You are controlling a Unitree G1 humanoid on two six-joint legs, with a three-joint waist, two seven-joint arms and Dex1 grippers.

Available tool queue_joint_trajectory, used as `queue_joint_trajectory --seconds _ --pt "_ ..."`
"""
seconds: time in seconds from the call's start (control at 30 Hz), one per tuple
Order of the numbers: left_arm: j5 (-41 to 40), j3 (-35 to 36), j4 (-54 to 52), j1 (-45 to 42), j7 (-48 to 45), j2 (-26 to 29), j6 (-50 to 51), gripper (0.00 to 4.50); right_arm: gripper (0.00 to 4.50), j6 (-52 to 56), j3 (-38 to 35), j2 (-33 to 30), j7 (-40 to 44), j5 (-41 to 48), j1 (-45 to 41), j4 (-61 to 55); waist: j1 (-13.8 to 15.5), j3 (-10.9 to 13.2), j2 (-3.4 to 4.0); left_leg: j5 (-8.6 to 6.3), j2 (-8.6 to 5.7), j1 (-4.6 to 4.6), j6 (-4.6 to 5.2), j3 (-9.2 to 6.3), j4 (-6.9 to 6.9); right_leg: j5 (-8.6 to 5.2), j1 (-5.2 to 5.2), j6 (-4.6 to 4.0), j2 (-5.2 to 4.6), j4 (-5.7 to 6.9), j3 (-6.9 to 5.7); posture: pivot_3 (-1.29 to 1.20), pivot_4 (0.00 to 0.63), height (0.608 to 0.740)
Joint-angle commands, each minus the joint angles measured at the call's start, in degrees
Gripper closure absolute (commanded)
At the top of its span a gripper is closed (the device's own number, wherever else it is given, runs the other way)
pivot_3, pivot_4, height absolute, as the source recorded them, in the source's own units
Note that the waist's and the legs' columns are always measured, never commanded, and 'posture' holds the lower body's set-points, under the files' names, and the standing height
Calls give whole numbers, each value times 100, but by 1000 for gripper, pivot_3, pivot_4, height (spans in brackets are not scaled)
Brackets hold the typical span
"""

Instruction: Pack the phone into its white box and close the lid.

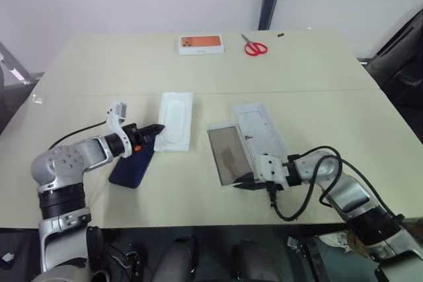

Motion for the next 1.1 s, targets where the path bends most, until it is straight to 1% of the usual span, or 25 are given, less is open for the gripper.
queue_joint_trajectory --seconds 0.03,0.07,0.2,0.3,0.4,0.43,0.5,0.57,0.63,0.77,0.9,1.0,1.1 --pt "-203 171 -134 -156 91 -69 -88 4500 4436 187 -186 333 -205 184 -287 -2 -5 0 0 0 0 0 0 0 0 0 0 0 0 0 0 0 150 734" --pt "-239 196 -121 -195 141 -110 -64 4500 4436 237 -201 462 -297 189 -359 14 -9 0 0 0 0 0 0 0 -1 0 0 0 0 1 0 0 150 734" --pt "-507 315 -153 -403 392 -364 144 4500 4436 122 3 1000 -897 -364 -683 372 -11 0 0 12 1 -1 -21 0 -3 0 -4 0 3 5 1 0 150 734" --pt "-592 293 -216 -438 576 -510 204 4500 4436 117 93 1227 -1077 -564 -856 645 -11 0 0 16 -1 -1 -26 0 -1 0 -7 0 2 5 1 0 150 734" --pt "-613 207 -307 -371 691 -625 198 4500 3618 85 110 1349 -1104 -611 -954 786 -8 0 0 17 -1 -1 -28 0 0 0 -7 0 3 5 0 0 150 734" --pt "-629 196 -337 -342 719 -662 200 4500 3136 74 115 1355 -1064 -597 -944 766 -7 0 0 17 -1 -1 -28 0 0 0 -7 0 3 5 0 0 150 734" --pt "-631 149 -410 -277 759 -710 191 4500 2037 64 92 1313 -1016 -585 -891 681 -14 0 0 17 -1 -1 -28 0 0 0 -6 0 3 5 1 0 150 734" --pt "-610 87 -491 -214 786 -735 183 4500 1062 136 -31 1198 -965 -498 -814 550 -17 0 0 17 -1 -1 -29 0 -2 0 -5 0 4 5 1 0 150 734" --pt "-573 -21 -591 -144 798 -740 169 4500 1062 207 -239 1044 -899 -327 -730 389 -5 0 0 17 -1 -1 -29 0 -2 0 -5 0 4 6 1 0 150 734" --pt "-548 -195 -789 -41 946 -971 101 4500 1062 640 -1232 629 -939 403 -478 -14 29 1 -2 16 -3 -3 -27 0 0 0 3 1 1 3 1 0 150 734" --pt "-400 -387 -795 -3 1104 -1204 -95 4500 1062 747 -1746 327 -1017 614 -207 -97 11 2 -3 3 -2 -3 -5 0 -4 1 6 1 2 4 1 0 150 734" --pt "-259 -630 -780 10 1146 -1320 -260 4500 1062 648 -1889 205 -1091 541 -83 12 -5 2 -3 4 -1 -3 -7 2 -6 1 4 1 3 4 3 0 150 734" --pt "-162 -831 -776 18 1136 -1374 -352 4500 1062 659 -1902 252 -1200 550 -58 -42 -19 2 -2 6 0 -3 -10 3 -7 1 2 0 5 5 5 0 150 734"
